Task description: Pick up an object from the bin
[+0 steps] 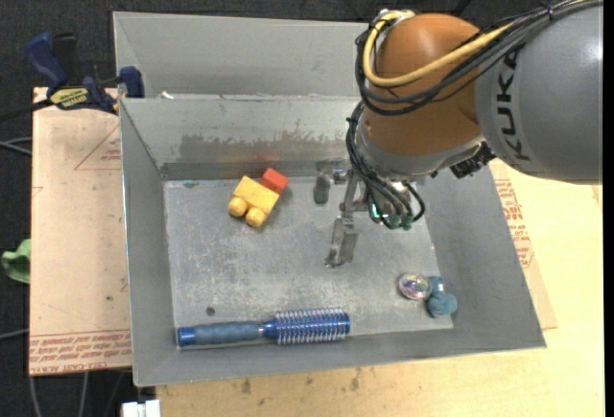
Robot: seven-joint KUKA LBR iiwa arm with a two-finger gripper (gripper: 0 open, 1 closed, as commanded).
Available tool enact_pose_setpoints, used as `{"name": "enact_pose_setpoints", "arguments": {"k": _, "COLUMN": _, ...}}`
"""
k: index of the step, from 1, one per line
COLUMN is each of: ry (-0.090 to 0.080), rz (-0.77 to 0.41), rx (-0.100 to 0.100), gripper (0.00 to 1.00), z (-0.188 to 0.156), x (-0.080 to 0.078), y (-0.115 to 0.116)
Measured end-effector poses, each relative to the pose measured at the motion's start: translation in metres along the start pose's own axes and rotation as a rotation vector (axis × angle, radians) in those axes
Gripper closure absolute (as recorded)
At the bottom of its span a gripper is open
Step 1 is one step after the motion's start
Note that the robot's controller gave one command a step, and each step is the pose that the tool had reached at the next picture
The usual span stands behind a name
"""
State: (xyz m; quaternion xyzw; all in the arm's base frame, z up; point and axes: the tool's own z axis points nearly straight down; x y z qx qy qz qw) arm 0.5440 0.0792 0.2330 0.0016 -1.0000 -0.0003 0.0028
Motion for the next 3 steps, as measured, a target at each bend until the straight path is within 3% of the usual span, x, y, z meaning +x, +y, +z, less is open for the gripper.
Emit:
{"name": "enact_pose_setpoints", "arguments": {"k": 1, "ry": -0.002, "rz": -0.248, "rx": 0.0, "gripper": 0.0, "z": 0.134, "x": 0.063, "y": 0.028}}
{"name": "enact_pose_setpoints", "arguments": {"k": 2, "ry": -0.005, "rz": -0.246, "rx": 0.0, "gripper": 1.0, "z": 0.132, "x": 0.061, "y": 0.028}}
{"name": "enact_pose_setpoints", "arguments": {"k": 3, "ry": -0.016, "rz": -0.269, "rx": 0.0, "gripper": 1.0, "z": 0.009, "x": 0.044, "y": 0.021}}
